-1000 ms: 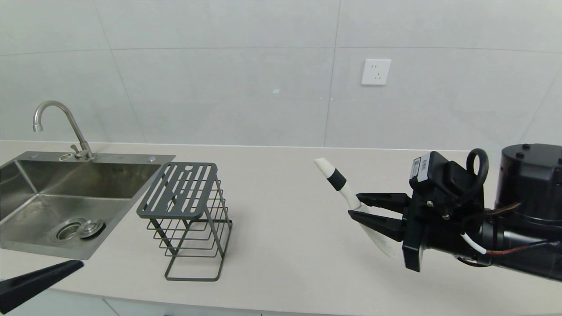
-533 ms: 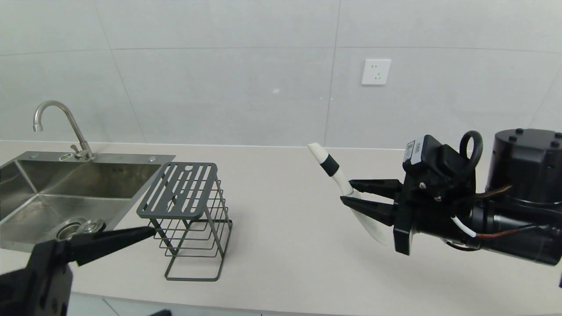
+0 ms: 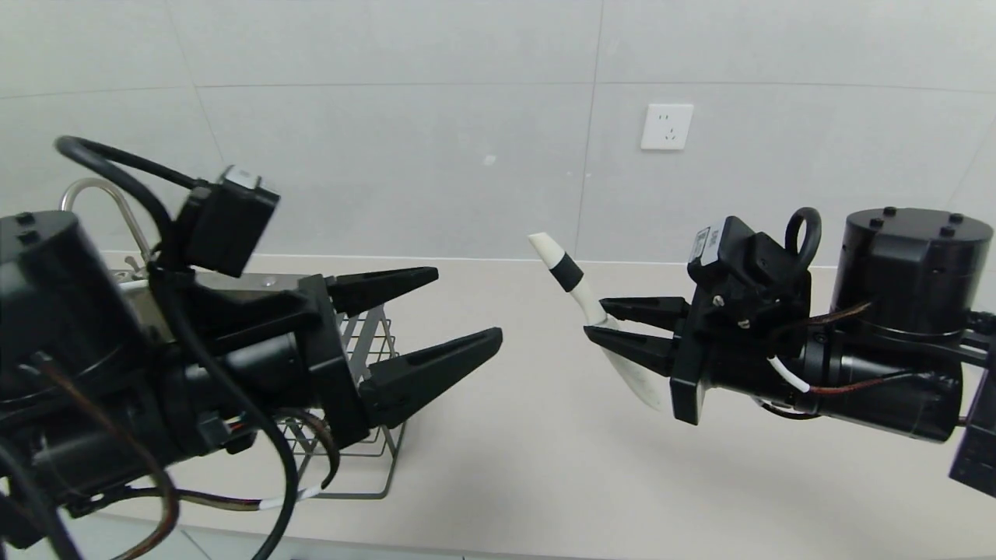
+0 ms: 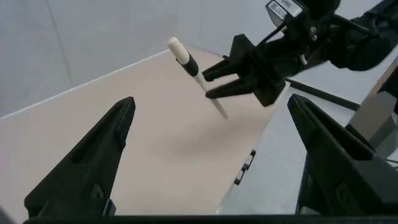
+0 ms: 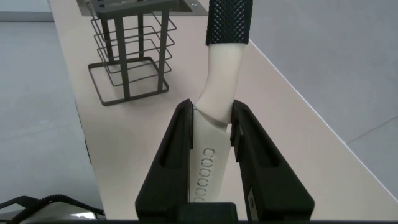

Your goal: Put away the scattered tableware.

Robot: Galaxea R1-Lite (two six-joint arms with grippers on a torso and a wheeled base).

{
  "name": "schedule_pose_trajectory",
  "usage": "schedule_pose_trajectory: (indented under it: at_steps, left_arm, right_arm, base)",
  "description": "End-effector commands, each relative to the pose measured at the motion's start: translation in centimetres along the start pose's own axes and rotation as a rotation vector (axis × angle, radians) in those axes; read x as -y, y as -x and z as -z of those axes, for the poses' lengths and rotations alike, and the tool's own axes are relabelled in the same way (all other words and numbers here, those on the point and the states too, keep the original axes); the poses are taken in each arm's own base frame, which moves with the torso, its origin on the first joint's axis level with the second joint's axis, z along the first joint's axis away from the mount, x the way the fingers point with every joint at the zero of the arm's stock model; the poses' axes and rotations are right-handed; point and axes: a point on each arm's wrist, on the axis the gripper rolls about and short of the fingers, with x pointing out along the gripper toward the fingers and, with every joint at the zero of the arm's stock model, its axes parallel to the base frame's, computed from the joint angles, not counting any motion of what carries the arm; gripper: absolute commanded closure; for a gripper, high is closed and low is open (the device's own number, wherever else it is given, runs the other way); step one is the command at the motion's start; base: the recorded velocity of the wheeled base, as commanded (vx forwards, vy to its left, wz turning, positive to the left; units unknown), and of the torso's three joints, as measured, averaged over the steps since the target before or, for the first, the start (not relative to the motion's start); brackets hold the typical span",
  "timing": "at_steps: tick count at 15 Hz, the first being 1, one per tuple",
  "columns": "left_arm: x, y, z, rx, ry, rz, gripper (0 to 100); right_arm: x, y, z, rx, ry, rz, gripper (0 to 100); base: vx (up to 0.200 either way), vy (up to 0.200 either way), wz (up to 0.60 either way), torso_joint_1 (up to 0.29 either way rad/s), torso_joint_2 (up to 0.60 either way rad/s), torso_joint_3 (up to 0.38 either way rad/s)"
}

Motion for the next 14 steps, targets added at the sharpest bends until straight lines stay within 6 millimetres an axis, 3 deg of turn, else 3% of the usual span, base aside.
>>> schedule_pose_trajectory:
  at_steps: [1,6,14]
  left_arm:
    - [-0.7,-2.6,1.2,-0.047,0.044,0.012,0]
    - [-1.8,-5.4,0.5,-0.014,0.091,-0.056,0]
    - [-1.3,-9.5,0.3,0.016,0.129,-0.062,0]
  right_arm:
    - [-0.1,-0.2,0.1,-0.003,-0.001,-0.005,100]
    - [-0.2,-0.4,-0.7,0.034,0.013,-0.007,100]
    - [-0.4,-0.5,-1.1,0.044,0.018,-0.014,100]
  base:
    - [0.0,0.0,0.0,0.0,0.0,0.0]
    - [0.0,0.0,0.0,0.0,0.0,0.0]
    - [0.0,0.0,0.0,0.0,0.0,0.0]
